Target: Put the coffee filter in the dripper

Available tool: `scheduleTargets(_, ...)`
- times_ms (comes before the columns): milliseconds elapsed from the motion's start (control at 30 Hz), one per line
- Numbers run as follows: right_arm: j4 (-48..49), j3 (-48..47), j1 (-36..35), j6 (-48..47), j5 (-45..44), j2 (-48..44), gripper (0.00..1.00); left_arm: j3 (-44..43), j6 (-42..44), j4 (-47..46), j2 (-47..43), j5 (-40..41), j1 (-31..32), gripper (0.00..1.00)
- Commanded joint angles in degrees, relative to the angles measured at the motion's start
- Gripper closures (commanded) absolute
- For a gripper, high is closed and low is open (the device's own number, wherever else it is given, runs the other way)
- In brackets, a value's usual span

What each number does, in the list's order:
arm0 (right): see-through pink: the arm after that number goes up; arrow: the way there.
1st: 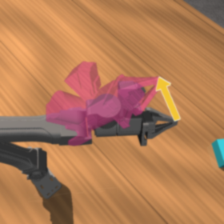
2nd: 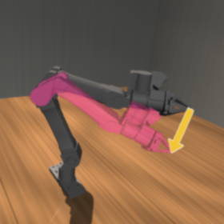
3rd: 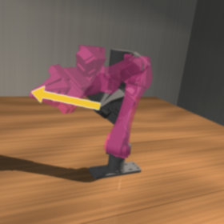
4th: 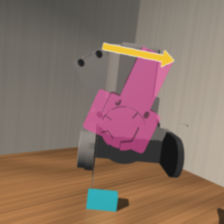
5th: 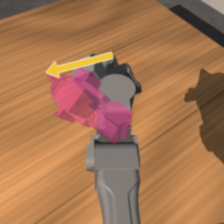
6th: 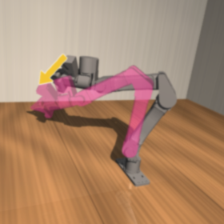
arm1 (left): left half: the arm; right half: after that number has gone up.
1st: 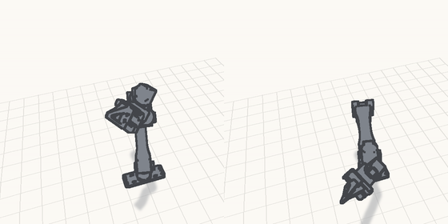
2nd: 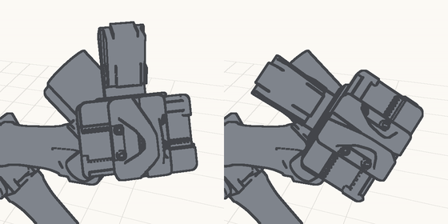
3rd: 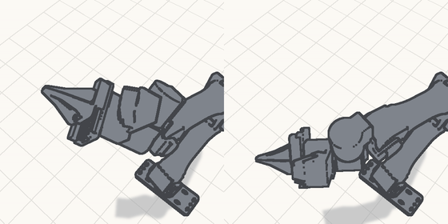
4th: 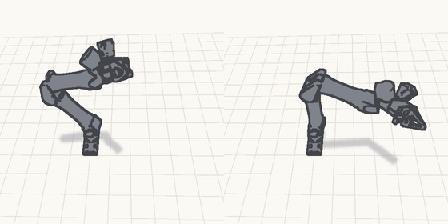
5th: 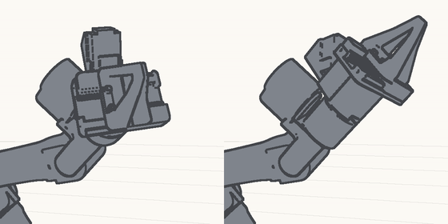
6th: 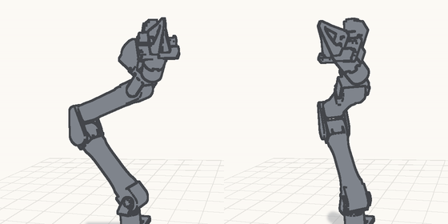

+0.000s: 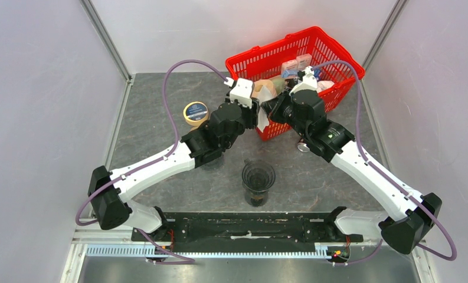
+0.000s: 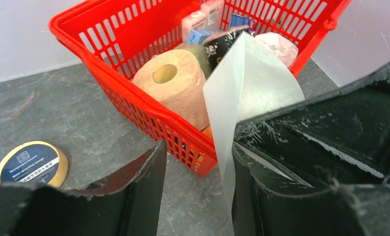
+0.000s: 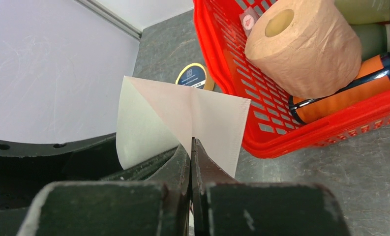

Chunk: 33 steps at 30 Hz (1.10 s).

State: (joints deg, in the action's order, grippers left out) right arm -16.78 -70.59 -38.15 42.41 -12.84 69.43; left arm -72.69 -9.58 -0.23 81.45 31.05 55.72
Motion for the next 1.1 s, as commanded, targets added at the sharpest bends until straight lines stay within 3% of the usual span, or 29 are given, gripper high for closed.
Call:
scheduleTargets(0, 3.4, -0.3, -0.4, -1.0, 0.9, -1.1, 1.00, -2.8, -2.2, -0.1, 0.4, -4.7, 0.1, 0.47)
scheduleTargets(100, 3.4, -0.3, -0.4, -1.3, 1.5, -0.9, 1.00, -2.8, -2.4, -0.1, 0.5, -5.9, 0.1, 0.61)
scheduleTargets(233, 1.1, -1.4, -0.4, -2.5, 2.1, -0.1, 1.00, -2.7, -2.4, -0.1, 0.7, -4.0, 0.2, 0.93)
scheduleTargets(267, -0.1, -1.8, -0.4, -3.1, 2.1, 0.2, 1.00, -2.7, -2.2, -0.1, 0.6, -2.8, 0.1, 0.98)
scheduleTargets(533, -13.4, -9.1, -0.4, -9.3, -3.9, 5.1, 1.00, -2.4, -0.6, 1.7, 0.0, 6.4, 0.2, 0.98)
scheduleTargets(733, -17.6, -11.8, -0.4, -11.5, -7.1, 7.2, 1.00, -2.4, 2.0, 1.6, 0.2, 12.0, 0.1, 0.98)
scheduleTargets(1067, -22.3, -14.2, -0.4, -15.5, -13.7, 7.6, 1.00, -2.3, 5.4, 1.6, 0.7, 14.5, 0.1, 0.98)
